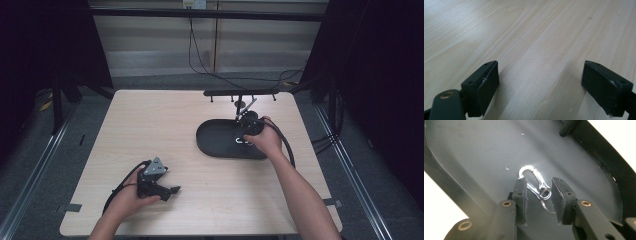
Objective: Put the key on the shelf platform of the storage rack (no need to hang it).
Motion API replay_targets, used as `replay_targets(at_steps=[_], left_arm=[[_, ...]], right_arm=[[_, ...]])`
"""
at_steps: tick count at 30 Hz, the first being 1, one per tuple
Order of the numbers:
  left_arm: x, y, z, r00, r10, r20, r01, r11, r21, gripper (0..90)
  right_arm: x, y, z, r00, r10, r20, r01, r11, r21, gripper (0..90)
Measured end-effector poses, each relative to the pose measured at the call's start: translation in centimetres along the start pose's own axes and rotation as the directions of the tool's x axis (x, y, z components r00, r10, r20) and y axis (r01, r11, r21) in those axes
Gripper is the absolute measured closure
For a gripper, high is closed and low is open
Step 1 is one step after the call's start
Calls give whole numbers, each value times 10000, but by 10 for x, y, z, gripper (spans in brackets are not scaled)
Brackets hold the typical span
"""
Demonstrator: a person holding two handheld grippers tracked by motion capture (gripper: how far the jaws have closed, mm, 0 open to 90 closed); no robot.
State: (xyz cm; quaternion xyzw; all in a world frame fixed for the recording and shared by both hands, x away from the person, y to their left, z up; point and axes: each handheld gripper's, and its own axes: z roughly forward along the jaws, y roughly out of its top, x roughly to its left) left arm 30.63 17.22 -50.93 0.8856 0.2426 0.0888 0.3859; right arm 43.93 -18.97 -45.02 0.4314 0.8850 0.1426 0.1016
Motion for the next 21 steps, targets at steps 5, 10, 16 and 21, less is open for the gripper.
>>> replay_targets(at_steps=[5, 10, 16, 21], left_arm=[[0, 0, 0, 10000, 0, 0, 0, 10000, 0, 143], [0, 0, 0, 10000, -2, 0, 2, 10000, -1, 143], [0, 0, 0, 10000, -1, -2, 1, 10000, -1, 143], [0, 0, 0, 10000, -1, -3, 1, 10000, -2, 143]], right_arm=[[0, -1, 2, 10000, -28, -66, 28, 10000, 12, 665], [0, -2, -1, 9999, 108, -88, -108, 9999, -67, 642], [-1, -4, -6, 9998, 100, -161, -103, 9997, -225, 591], [1, -5, -8, 9995, 185, -267, -191, 9996, -220, 538]])
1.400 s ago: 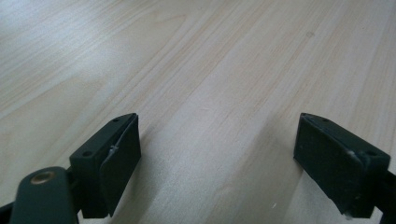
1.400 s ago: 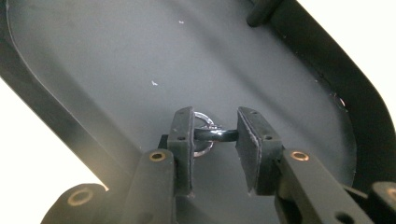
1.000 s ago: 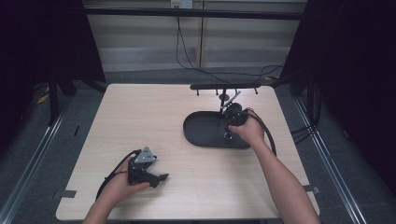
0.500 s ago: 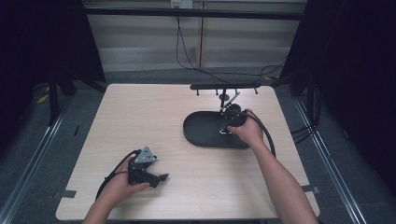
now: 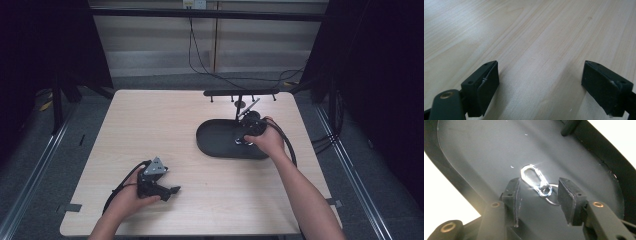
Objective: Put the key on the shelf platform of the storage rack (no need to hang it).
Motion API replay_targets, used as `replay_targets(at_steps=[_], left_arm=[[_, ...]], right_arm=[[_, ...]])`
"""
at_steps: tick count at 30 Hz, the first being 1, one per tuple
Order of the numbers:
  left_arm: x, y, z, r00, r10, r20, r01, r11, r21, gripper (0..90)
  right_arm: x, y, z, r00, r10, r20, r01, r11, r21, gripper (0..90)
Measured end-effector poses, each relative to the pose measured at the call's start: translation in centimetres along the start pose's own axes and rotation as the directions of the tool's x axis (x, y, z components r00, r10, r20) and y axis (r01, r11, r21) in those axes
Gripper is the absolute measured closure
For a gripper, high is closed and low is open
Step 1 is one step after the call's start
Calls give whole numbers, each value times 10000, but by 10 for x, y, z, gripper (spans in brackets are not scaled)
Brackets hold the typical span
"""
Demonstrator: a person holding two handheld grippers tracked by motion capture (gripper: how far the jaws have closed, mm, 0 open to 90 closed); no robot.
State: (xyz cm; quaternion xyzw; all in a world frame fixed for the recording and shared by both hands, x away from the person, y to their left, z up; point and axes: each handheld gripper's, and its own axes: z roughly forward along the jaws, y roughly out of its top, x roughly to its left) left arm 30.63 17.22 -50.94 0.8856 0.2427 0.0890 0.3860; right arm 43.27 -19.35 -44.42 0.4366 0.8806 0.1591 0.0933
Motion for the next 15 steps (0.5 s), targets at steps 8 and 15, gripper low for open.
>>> replay_targets(at_steps=[8, 15], left_arm=[[0, 0, 0, 10000, 11, -4, -11, 10000, 5, 143], [0, 0, 0, 10000, 3, 2, -3, 10000, 3, 144]], right_arm=[[6, 2, -2, 9998, -187, -10, 187, 9998, -105, 459], [11, 2, -5, 9997, -232, -53, 231, 9997, -102, 374]])
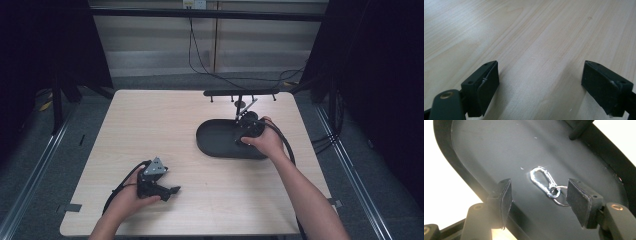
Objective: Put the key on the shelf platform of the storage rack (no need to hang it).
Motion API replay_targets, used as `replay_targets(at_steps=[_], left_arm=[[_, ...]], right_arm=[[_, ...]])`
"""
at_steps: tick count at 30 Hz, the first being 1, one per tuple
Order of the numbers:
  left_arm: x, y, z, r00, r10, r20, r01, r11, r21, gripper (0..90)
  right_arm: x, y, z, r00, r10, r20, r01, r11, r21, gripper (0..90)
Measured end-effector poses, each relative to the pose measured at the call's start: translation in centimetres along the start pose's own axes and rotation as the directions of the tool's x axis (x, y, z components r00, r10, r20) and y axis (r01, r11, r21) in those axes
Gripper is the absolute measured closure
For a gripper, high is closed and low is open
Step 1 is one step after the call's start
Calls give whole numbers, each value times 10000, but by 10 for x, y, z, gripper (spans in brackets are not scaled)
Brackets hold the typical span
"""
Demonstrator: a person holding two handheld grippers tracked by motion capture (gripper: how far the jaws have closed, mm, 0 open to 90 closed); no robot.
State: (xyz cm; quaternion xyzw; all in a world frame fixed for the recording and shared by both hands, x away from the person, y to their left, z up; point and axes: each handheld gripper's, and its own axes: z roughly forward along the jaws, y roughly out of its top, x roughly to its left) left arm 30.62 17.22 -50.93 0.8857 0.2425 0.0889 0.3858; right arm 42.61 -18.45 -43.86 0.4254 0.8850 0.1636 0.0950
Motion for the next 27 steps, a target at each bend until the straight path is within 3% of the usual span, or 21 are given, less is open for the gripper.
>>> replay_targets(at_steps=[14, 27], left_arm=[[0, 0, 0, 10000, 2, -5, -2, 10000, 0, 143], [0, 0, 0, 10000, 4, -4, -4, 10000, -1, 143]], right_arm=[[5, -6, -11, 9997, -140, -208, 134, 9996, -250, 327], [10, -14, -18, 9974, -82, -711, 42, 9984, -562, 255]])
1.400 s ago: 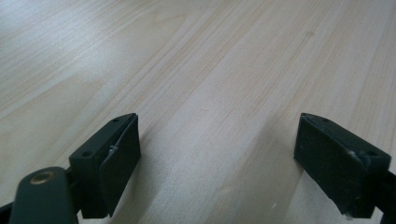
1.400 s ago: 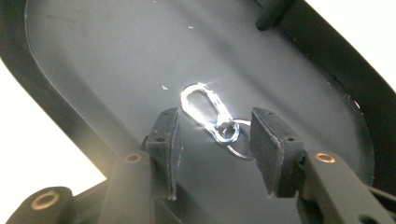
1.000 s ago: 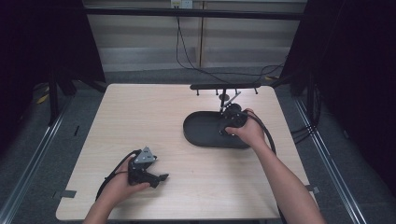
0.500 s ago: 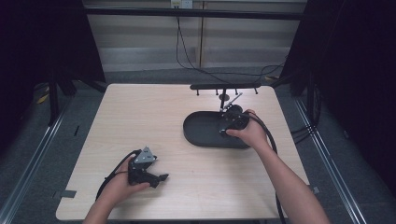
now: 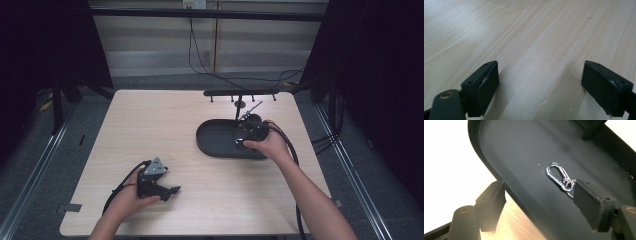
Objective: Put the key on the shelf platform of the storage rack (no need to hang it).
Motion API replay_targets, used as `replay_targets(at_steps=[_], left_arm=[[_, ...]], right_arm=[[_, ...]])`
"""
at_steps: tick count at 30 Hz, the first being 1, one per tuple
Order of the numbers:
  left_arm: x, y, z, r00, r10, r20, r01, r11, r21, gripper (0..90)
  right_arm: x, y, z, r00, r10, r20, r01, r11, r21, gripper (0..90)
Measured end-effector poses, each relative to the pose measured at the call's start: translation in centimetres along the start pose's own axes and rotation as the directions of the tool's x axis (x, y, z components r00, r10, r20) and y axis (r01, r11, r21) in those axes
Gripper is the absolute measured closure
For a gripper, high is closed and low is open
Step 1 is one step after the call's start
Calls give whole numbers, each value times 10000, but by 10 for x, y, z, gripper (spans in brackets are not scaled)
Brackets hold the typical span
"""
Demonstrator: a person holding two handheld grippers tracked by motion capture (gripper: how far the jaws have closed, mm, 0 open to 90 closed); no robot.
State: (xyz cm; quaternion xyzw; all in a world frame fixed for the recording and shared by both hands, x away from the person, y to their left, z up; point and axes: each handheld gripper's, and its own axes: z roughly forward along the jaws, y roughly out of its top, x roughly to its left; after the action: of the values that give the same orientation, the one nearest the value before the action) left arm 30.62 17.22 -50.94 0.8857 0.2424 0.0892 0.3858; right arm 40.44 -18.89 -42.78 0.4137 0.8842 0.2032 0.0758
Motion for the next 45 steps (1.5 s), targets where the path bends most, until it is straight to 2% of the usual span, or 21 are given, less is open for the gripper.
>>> replay_targets(at_steps=[10, 28, 34, 43, 45], left_arm=[[0, 0, 0, 10000, 0, -2, 0, 10000, 1, 143], [0, 0, 0, 10000, -1, -1, 1, 10000, 2, 143], [0, 0, 0, 10000, 0, -1, 0, 10000, 1, 143], [0, 0, 0, 10000, 1, 0, -1, 10000, 1, 143], [0, 0, 0, 10000, 1, -3, -1, 10000, 3, 143]], right_arm=[[0, -11, -6, 9995, 223, -243, -226, 9997, -105, 195], [5, -31, -17, 9988, -240, -429, 223, 9990, -400, 172], [8, -37, -19, 9981, -430, -431, 415, 9986, -332, 172], [11, -48, -20, 9973, -407, -606, 394, 9990, -213, 172], [11, -51, -20, 9974, -523, -502, 516, 9985, -155, 173]])
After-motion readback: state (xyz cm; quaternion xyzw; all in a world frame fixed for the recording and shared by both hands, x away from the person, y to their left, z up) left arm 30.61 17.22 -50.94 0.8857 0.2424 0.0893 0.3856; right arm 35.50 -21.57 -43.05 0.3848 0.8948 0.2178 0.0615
